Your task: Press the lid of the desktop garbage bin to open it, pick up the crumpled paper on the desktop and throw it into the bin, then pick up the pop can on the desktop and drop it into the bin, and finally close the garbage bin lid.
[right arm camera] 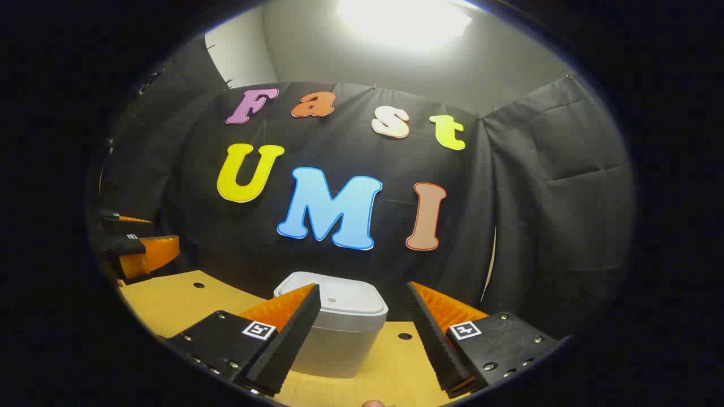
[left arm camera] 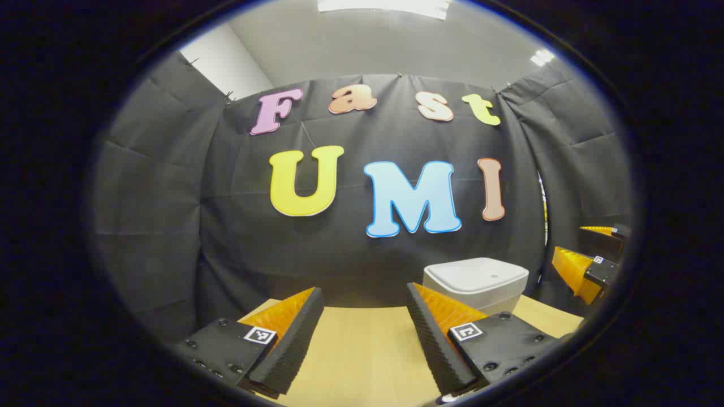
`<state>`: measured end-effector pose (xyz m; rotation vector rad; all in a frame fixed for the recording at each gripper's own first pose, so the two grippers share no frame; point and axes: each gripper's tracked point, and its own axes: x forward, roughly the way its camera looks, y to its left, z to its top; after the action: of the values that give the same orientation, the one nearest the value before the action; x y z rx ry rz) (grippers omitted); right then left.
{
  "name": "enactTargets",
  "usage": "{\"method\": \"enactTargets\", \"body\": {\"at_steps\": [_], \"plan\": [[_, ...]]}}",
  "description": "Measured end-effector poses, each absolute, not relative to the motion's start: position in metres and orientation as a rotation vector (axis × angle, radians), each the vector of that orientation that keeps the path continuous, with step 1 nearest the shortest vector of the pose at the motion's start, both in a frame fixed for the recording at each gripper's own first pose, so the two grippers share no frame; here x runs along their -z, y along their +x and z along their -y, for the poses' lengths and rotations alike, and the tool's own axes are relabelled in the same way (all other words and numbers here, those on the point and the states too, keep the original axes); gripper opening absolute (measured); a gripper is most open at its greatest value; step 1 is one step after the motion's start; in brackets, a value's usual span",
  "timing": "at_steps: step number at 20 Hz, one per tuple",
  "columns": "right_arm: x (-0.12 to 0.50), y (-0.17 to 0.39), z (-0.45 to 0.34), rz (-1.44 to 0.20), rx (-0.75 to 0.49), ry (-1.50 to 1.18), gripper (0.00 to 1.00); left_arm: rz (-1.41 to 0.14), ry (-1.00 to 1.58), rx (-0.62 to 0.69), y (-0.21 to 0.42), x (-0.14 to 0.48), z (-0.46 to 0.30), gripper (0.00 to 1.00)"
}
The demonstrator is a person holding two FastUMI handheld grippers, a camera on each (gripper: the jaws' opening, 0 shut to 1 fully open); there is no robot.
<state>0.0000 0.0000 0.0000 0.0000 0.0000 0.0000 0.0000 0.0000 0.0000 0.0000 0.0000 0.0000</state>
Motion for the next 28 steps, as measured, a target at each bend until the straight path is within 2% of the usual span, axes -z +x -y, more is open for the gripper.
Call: {"method": "enactTargets", "body": {"at_steps": [5,18,20,21,23,25,26,27,28], "plan": [[0.004,0.004,-0.014,-0.035,-0.053,0.024,0.96,-0.014,-0.016,-0.004,-0.001,0.006,0.000,0.96],[0.007,0.008,-0.024,-0.062,-0.087,0.041,0.94,-0.033,-0.024,-0.004,-0.008,0.009,0.000,0.97],[0.007,0.011,-0.023,-0.060,-0.083,0.038,0.84,-0.031,-0.026,-0.009,-0.011,0.009,0.000,0.97],[0.007,0.012,-0.022,-0.058,-0.082,0.039,0.73,-0.030,-0.027,-0.012,-0.012,0.009,-0.001,0.97],[0.004,0.010,-0.020,-0.055,-0.071,0.043,0.57,-0.030,-0.027,-0.019,-0.013,0.008,-0.001,0.97],[0.003,0.013,-0.022,-0.049,-0.078,0.051,0.48,-0.034,-0.031,-0.021,-0.014,0.010,-0.001,0.97],[0.004,0.014,-0.016,-0.047,-0.058,0.056,0.48,-0.034,-0.037,-0.020,-0.014,0.010,-0.001,0.97],[0.002,0.016,-0.019,-0.043,-0.072,0.068,0.37,-0.038,-0.039,-0.020,-0.014,0.011,0.000,0.97],[0.000,0.013,-0.023,-0.037,-0.082,0.071,0.34,-0.041,-0.042,-0.020,-0.015,0.012,0.001,0.97]]}}
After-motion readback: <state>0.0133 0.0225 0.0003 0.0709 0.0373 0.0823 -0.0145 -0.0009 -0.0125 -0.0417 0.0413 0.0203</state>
